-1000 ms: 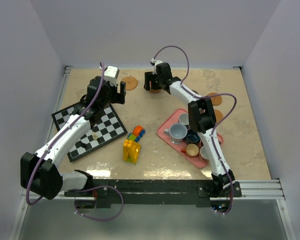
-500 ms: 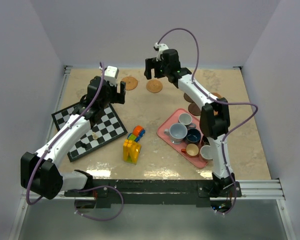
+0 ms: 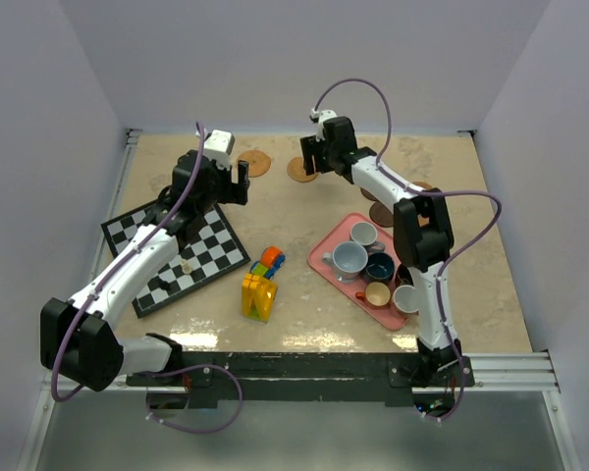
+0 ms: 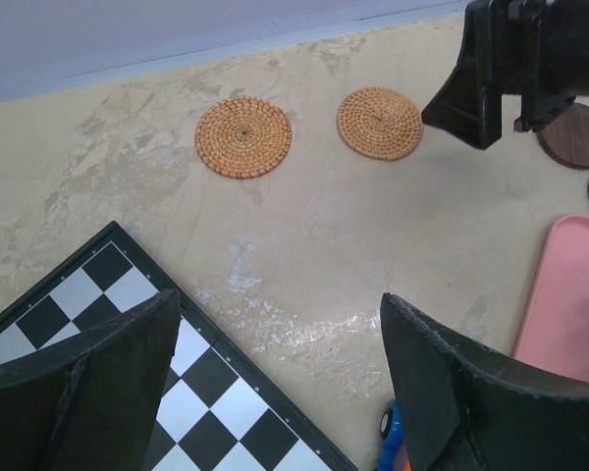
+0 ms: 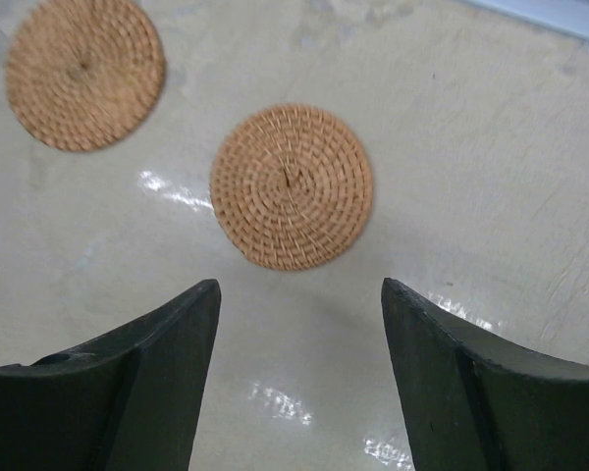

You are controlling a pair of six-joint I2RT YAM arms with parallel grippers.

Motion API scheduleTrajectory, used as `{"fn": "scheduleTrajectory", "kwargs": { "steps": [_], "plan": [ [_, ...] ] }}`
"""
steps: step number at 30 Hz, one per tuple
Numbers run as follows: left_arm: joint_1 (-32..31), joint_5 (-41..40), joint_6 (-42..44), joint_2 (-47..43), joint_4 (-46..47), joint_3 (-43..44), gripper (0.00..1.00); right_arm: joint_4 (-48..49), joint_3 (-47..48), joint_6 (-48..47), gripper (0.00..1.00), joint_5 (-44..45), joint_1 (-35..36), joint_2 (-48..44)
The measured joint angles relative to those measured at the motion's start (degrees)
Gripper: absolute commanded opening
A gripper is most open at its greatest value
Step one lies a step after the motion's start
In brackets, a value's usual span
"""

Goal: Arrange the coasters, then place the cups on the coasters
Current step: Move the coaster to the center of the board.

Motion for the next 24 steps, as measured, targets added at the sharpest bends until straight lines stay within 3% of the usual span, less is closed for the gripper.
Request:
{"fn": "scheduleTrajectory", "kwargs": {
  "steps": [6, 24],
  "plan": [
    [0.0, 0.0, 0.0, 0.0, 0.0, 0.0, 0.88, -0.1, -1.9, -1.4, 0.55, 2.0, 0.0, 2.5],
    [0.0, 0.0, 0.0, 0.4, 0.0, 0.0, 0.88, 0.8, -2.5, -4.4, 0.54, 1.7, -0.3, 6.9]
  ]
}}
